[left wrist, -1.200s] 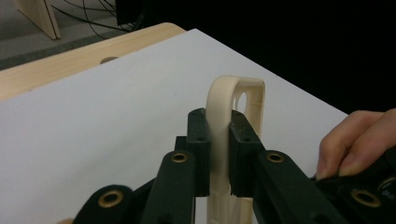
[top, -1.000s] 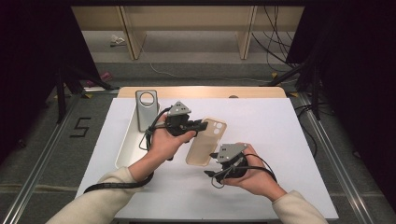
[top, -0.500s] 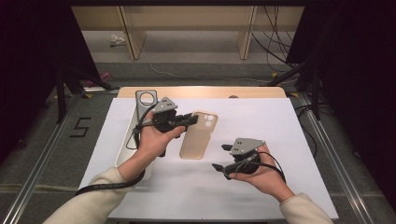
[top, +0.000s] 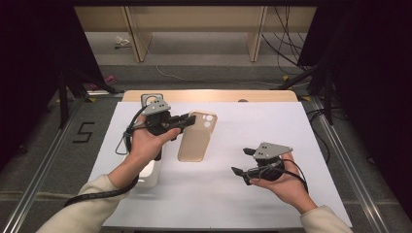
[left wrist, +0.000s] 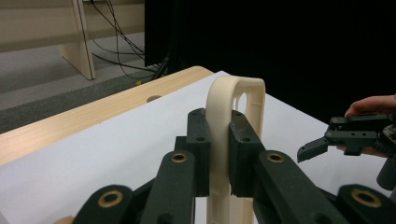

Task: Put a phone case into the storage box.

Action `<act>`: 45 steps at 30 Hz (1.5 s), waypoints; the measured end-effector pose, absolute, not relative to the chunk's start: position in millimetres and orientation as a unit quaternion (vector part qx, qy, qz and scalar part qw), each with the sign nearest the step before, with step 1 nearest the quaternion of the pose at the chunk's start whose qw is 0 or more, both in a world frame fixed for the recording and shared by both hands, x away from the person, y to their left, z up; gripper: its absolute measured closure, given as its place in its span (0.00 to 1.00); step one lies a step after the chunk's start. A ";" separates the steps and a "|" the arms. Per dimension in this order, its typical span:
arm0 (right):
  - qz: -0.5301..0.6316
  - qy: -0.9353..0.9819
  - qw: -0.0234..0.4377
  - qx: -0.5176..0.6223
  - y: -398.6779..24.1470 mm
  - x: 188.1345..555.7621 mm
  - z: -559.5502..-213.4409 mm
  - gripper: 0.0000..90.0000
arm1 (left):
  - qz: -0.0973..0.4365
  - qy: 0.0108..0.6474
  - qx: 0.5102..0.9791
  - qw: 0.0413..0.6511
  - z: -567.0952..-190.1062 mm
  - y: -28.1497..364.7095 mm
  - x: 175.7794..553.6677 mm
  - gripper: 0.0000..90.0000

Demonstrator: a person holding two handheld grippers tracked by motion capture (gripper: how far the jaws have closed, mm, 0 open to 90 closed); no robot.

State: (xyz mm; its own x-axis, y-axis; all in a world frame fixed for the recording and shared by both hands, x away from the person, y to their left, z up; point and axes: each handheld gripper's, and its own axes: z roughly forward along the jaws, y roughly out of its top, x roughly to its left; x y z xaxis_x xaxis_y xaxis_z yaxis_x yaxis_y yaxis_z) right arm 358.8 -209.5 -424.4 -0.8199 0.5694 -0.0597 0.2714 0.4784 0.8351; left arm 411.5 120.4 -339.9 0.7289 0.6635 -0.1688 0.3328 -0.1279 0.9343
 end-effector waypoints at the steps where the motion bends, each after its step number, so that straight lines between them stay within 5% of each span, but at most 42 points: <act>1: 0.446 0.842 0.167 0.252 -211.0 358.3 -424.4 0.27 | 0.147 0.337 0.736 0.568 -339.1 122.0 411.3 0.90; 45: 0.457 0.816 0.186 0.301 -238.4 356.2 -423.7 0.24 | 0.189 0.356 0.711 0.576 -317.9 198.7 421.7 0.90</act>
State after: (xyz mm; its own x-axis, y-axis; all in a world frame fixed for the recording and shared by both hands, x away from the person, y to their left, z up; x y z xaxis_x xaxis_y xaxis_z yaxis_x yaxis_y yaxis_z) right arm 356.2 -238.4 -423.7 -0.7500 0.6608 -0.0293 0.3210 0.4024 0.8573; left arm 421.7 198.7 -317.9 0.6754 0.7238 -0.1410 0.2886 -0.0835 0.9538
